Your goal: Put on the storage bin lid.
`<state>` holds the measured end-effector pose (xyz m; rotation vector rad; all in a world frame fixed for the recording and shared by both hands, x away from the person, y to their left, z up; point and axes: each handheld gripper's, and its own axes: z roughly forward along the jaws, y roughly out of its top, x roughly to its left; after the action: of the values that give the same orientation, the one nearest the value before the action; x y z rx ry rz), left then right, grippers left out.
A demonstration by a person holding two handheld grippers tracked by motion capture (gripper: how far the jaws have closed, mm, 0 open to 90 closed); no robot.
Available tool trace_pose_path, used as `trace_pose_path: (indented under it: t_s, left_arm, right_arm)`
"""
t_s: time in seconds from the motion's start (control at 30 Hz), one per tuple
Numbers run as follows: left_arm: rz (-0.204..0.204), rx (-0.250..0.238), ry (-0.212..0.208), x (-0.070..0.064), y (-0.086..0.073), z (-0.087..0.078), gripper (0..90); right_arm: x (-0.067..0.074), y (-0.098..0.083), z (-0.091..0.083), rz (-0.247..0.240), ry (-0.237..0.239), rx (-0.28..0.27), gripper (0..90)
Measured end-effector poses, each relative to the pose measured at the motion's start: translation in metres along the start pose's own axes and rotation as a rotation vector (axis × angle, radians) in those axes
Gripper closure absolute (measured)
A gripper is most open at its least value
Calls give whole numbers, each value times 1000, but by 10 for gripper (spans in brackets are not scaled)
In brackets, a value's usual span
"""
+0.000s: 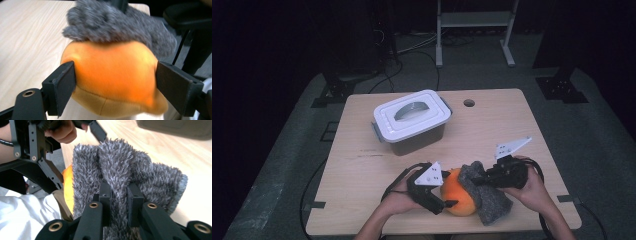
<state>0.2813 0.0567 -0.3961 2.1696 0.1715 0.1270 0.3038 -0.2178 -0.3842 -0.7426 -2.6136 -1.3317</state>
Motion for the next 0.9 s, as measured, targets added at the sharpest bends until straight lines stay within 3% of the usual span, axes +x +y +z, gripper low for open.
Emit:
trace_pose_path:
  t_s: [0.13, 0.27, 0.37, 0.47, 0.53, 0.73, 0.83, 0.9]
  left_arm:
    - [-20, 12, 10, 1, -2, 1, 179]
    - [29, 18, 23, -5, 0, 2, 225]
    - [47, 8, 18, -8, 2, 2, 234]
    - [89, 8, 14, -13, 5, 4, 243]
    - [89, 16, 19, -14, 5, 5, 241]
    - [52, 15, 15, -6, -1, 2, 241]
    - [52, 6, 37, -4, 3, -1, 192]
    - [22, -12, 58, -1, 4, -3, 155]
  right_arm:
    - [3, -3, 9, -3, 35, 23, 774]
    - [10, 1, 7, -34, 17, 60, 773]
    - [18, 6, -1, -81, -19, 22, 774]
    - [28, 15, -5, -117, -26, -34, 769]
    - [32, 18, 1, -138, -54, -9, 763]
    - [20, 8, 2, -105, -51, 38, 765]
    - [14, 1, 1, -74, -33, 37, 765]
    - [12, 1, 2, -63, -26, 32, 765]
